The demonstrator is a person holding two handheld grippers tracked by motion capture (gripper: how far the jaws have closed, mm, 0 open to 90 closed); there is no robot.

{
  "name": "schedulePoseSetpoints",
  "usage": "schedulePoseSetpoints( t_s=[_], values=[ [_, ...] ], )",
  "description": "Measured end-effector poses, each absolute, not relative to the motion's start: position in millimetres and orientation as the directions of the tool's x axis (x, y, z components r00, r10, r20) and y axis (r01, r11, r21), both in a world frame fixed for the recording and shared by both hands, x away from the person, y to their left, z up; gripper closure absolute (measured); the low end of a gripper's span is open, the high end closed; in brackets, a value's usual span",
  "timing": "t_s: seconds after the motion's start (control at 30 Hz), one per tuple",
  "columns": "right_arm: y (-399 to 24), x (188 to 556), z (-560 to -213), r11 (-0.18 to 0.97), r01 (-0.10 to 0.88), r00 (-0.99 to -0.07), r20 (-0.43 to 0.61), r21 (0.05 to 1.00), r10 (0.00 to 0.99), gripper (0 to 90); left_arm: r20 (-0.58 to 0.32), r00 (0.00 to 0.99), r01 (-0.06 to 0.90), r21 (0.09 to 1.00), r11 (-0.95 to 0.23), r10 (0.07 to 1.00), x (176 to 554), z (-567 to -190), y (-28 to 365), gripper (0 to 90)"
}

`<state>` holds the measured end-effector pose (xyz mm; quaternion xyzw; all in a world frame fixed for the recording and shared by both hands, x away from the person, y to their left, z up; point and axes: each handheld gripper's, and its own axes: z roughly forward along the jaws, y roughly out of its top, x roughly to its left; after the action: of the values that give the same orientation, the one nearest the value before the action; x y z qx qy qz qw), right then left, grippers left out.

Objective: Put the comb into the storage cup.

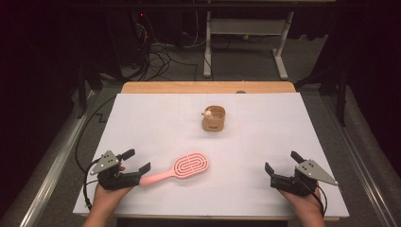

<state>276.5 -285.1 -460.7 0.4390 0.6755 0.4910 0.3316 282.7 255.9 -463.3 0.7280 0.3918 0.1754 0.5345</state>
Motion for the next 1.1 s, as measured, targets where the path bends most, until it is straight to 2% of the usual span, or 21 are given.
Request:
schedulePoseSetpoints(
  t_s=[0.07,0.17,0.7,1.1],
  values=[
    [-284.4,276.6,-460.8,0.135,0.266,-0.395,-0.020,0.954,0.919,0.0,-0.166,0.630,0.383,0.916,-0.117,0.759,283.2,-462.8,255.6,4.9],
    [-283.9,277.0,-461.5,0.139,0.268,-0.398,-0.022,0.953,0.917,0.0,-0.169,0.639,0.379,0.918,-0.117,0.751,283.4,-461.7,254.5,0.0],
    [-285.3,277.1,-461.2,0.137,0.267,-0.398,-0.020,0.954,0.917,0.0,-0.105,0.664,0.362,0.911,-0.196,0.740,284.5,-455.6,245.2,0.0],
    [-289.3,277.1,-458.9,0.127,0.257,-0.405,-0.012,0.958,0.914,0.0,-0.035,0.726,0.358,0.872,-0.334,0.687,297.7,-420.4,211.1,0.0]
  ],
)
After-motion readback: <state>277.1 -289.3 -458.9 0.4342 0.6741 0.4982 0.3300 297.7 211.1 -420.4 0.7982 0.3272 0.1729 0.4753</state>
